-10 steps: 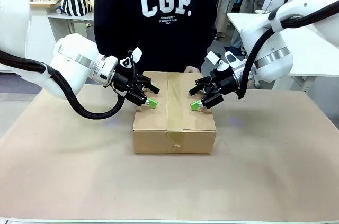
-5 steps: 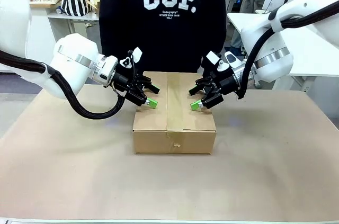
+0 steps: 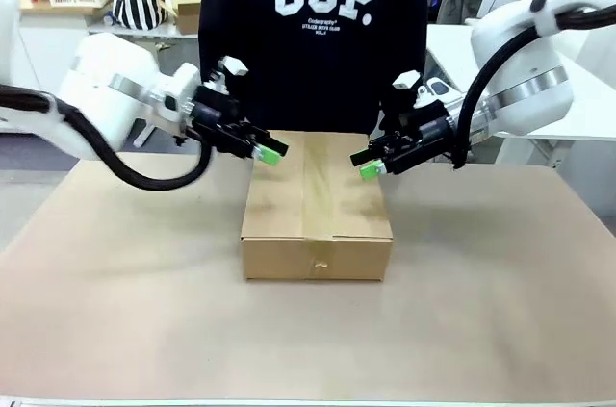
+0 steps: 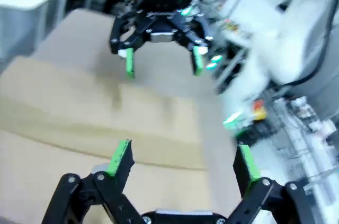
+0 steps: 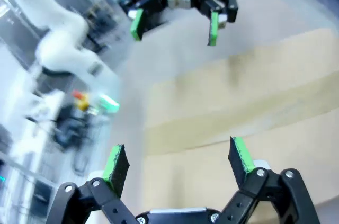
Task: Pack the gift set into the box.
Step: Press and hold the closed box until the human finishes sealing it.
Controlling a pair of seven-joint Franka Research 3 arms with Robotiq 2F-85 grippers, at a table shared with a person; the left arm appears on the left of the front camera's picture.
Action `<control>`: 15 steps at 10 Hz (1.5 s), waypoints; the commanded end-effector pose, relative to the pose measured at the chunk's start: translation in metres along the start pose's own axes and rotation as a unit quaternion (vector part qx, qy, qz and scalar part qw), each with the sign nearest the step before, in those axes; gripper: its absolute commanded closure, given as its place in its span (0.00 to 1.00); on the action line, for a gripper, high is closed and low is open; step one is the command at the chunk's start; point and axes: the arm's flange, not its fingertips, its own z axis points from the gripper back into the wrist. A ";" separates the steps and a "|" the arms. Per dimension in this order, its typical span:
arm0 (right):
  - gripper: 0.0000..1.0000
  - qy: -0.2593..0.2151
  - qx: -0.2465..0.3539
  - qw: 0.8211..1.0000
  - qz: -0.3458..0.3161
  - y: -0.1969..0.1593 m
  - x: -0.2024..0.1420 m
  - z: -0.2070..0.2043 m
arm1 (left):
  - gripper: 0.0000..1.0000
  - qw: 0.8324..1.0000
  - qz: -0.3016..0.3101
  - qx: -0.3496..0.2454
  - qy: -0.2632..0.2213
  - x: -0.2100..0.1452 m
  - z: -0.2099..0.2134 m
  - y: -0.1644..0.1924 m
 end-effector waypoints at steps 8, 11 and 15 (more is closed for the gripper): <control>0.00 -0.340 0.009 0.905 -0.256 0.111 -0.097 0.209 | 0.00 0.912 0.362 -0.043 -0.187 -0.039 0.101 -0.173; 0.00 -0.282 -0.007 0.927 -0.246 0.124 -0.098 0.197 | 0.00 0.927 0.335 -0.064 -0.158 -0.039 0.094 -0.160; 0.00 -0.282 -0.007 0.927 -0.246 0.124 -0.098 0.197 | 0.00 0.927 0.335 -0.064 -0.158 -0.039 0.094 -0.160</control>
